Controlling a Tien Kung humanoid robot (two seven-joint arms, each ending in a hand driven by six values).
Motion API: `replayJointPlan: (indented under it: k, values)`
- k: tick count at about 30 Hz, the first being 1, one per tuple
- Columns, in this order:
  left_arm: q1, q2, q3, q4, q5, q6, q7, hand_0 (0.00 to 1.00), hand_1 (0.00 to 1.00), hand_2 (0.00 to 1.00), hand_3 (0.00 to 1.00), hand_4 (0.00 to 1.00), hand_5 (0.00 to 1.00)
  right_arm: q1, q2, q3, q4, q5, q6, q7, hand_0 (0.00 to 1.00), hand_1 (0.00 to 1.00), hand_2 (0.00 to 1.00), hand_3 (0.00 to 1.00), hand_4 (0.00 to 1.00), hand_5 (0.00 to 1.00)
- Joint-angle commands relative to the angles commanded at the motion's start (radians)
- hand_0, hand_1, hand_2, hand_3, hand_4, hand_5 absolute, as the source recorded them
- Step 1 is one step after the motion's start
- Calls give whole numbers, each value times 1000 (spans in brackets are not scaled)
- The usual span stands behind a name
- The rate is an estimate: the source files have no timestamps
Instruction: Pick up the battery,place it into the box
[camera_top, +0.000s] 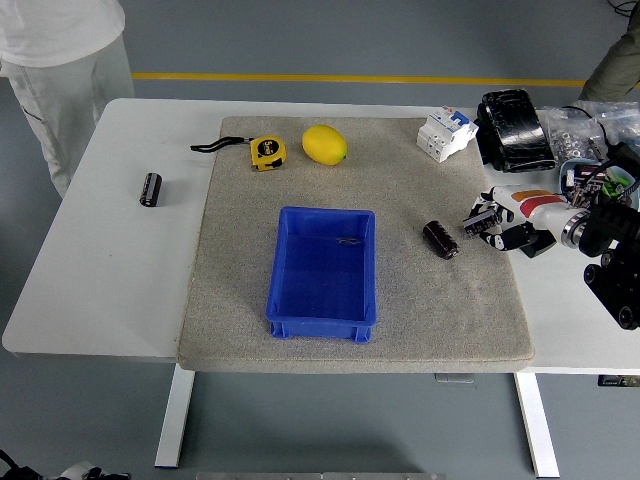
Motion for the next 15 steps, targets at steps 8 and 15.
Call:
replayJointPlan:
  k: [8, 15]
  values:
    - [4, 0, -8, 2, 10, -1, 2, 747, 701, 709, 568, 607, 530, 8, -15, 10, 42, 34, 19, -1, 426, 464, 498, 476, 631, 131]
    - [5, 4, -8, 3, 12, -1, 1, 747, 701, 708, 568, 607, 529, 11, -32, 13, 117, 74, 44, -6, 424, 464, 498, 477, 634, 130]
